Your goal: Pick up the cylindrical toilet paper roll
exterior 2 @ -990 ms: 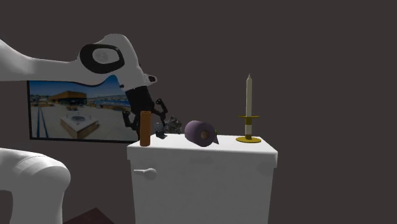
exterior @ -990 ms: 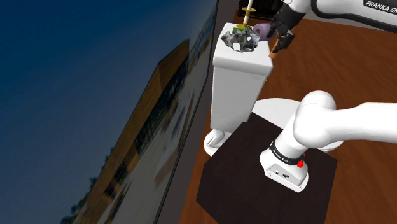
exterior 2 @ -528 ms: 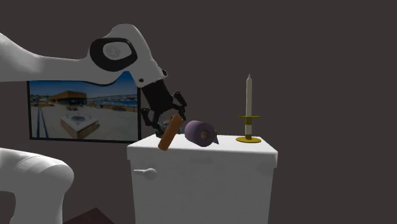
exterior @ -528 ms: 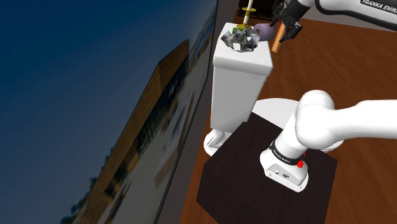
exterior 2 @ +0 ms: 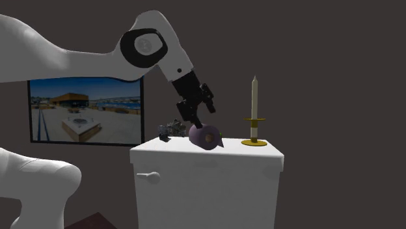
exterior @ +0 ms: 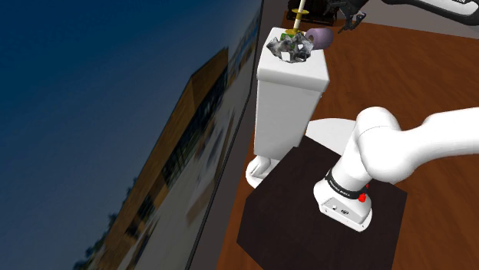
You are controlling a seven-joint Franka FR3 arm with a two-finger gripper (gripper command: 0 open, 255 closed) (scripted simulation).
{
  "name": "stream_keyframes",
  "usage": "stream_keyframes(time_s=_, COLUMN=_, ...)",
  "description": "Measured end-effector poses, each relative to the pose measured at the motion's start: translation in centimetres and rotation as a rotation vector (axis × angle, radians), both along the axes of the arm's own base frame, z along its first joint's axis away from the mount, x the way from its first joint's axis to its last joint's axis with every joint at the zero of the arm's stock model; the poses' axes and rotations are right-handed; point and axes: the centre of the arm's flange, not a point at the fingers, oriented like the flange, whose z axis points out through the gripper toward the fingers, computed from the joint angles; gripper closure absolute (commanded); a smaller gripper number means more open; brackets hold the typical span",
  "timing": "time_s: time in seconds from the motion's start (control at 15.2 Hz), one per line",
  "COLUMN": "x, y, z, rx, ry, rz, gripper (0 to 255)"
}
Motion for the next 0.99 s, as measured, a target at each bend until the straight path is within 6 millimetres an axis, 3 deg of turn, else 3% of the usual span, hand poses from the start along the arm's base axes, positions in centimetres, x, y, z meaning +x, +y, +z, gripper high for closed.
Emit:
stream_keyframes(time_s=0.2, x=0.9, y=-0.9, z=-0.1, rx=-0.031, ry=-0.006, rz=0.063, gripper=0)
stream_keyframes(time_s=0.59, x=1.1, y=-1.1, z=-3.0, rx=-0.036, ry=-0.006, rz=0.072, gripper=0)
stream_keyframes(time_s=0.66, x=1.1, y=-1.1, z=-3.2, rx=-0.036, ry=-0.006, rz=0.073, gripper=255)
stream_keyframes(time_s=0.99, x=1.1, y=-1.1, z=-2.8, rx=-0.044, ry=-0.028, rz=0.073, gripper=255)
